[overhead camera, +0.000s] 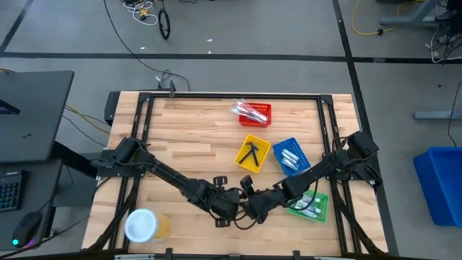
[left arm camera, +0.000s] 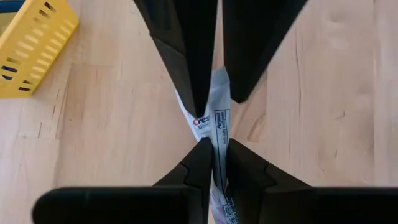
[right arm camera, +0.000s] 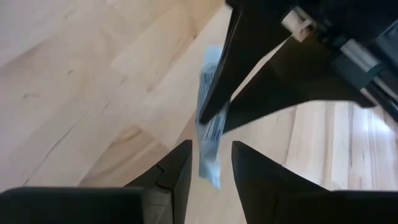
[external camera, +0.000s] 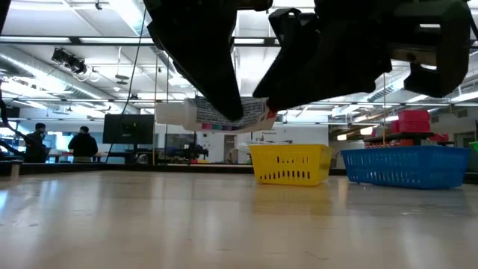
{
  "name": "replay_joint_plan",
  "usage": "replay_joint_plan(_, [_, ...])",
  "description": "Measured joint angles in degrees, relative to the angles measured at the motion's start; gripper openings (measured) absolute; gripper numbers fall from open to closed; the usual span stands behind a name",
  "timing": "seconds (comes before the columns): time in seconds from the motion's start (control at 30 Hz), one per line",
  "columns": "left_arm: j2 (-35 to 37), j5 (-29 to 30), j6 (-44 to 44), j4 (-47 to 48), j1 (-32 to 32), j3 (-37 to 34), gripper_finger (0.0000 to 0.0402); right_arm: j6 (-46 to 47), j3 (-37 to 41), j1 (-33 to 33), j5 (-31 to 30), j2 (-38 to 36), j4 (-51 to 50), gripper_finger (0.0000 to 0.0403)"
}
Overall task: Pick & Place Travel size toiletries
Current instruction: Put the toothpaste into the green bin
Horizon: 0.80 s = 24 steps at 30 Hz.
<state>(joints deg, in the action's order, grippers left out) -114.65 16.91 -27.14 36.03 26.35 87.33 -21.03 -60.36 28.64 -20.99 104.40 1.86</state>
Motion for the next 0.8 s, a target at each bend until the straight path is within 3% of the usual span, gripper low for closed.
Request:
replay_joint_plan(0.37, [0.00,0.00,-0.26,-0.27,0.00,0.00,0.0048,0.07,0.00,-0.05,0.00,0.00,-1.69,0.0109])
replay_joint_plan(0.8, [0.00,-0.01,-0.28,-1.32,0.00,-0.02,0.0048,-0.05,0.00,-0.09,0.06,0.00,-2.11,0.0026])
